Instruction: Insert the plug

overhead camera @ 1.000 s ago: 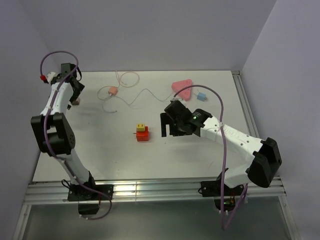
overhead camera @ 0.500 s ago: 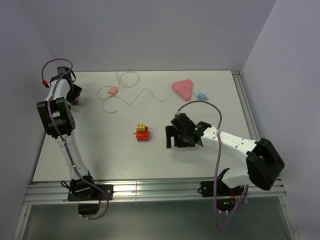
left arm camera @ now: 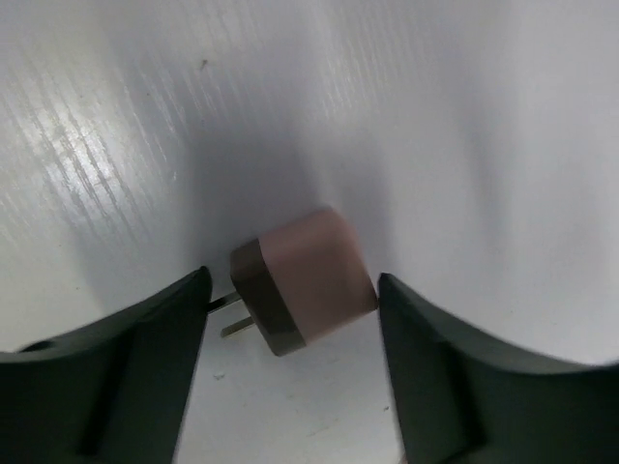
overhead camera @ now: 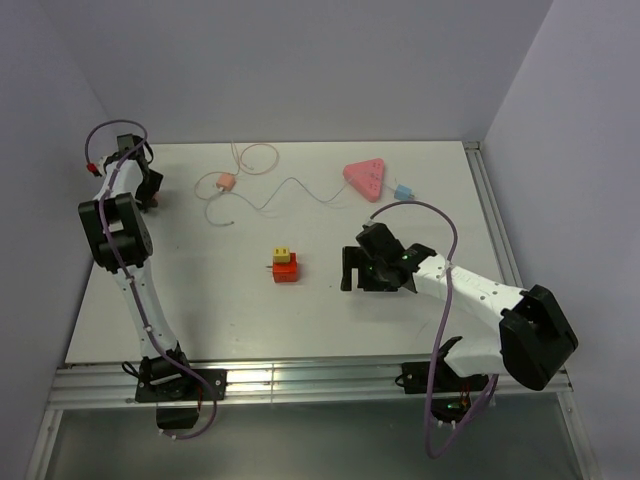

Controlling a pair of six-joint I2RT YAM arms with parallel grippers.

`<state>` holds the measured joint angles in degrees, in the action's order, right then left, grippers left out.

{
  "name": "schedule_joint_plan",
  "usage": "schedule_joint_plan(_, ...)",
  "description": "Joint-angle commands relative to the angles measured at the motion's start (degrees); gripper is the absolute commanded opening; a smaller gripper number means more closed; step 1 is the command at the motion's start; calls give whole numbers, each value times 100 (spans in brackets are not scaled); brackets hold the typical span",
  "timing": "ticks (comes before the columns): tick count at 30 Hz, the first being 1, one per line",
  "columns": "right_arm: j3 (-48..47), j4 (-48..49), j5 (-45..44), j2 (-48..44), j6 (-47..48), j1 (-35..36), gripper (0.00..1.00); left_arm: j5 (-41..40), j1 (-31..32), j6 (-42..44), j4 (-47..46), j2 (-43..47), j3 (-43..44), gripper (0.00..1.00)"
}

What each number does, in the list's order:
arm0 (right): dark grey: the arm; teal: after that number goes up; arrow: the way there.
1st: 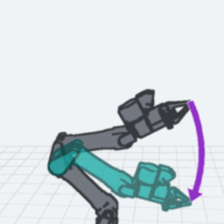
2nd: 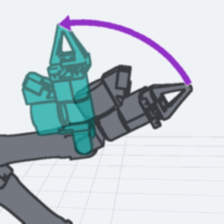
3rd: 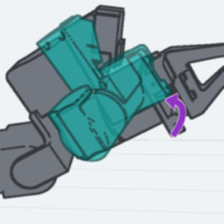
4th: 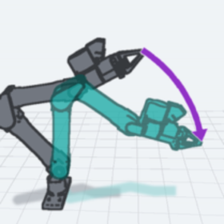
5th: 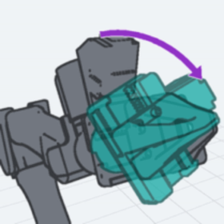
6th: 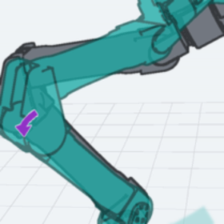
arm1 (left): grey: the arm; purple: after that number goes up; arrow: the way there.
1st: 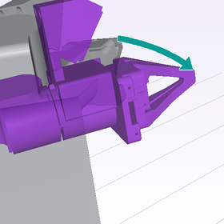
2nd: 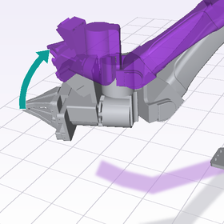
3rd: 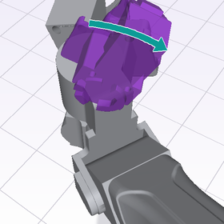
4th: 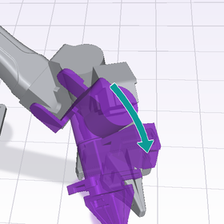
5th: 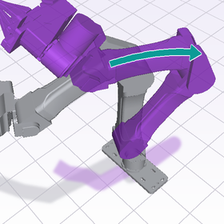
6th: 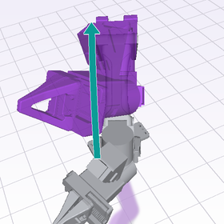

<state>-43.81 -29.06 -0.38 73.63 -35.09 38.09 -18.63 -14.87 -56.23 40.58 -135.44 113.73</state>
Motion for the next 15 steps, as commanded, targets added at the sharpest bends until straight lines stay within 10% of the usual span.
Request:
schedule_joint_plan(1, 4, 120, 12, -217, 64, -47, 93, 193, -7, -143, -295, 183, -544, 66)
schedule_joint_plan(4, 4, 85, 12, -331, 38, -56, 92, 360, -7, -47, -497, 570, -975, 35)
schedule_joint_plan(15, -216, 690, 1575, -1208, 337, -56, 89, 1502, 415, 805, -1051, 3583, -3267, 0)
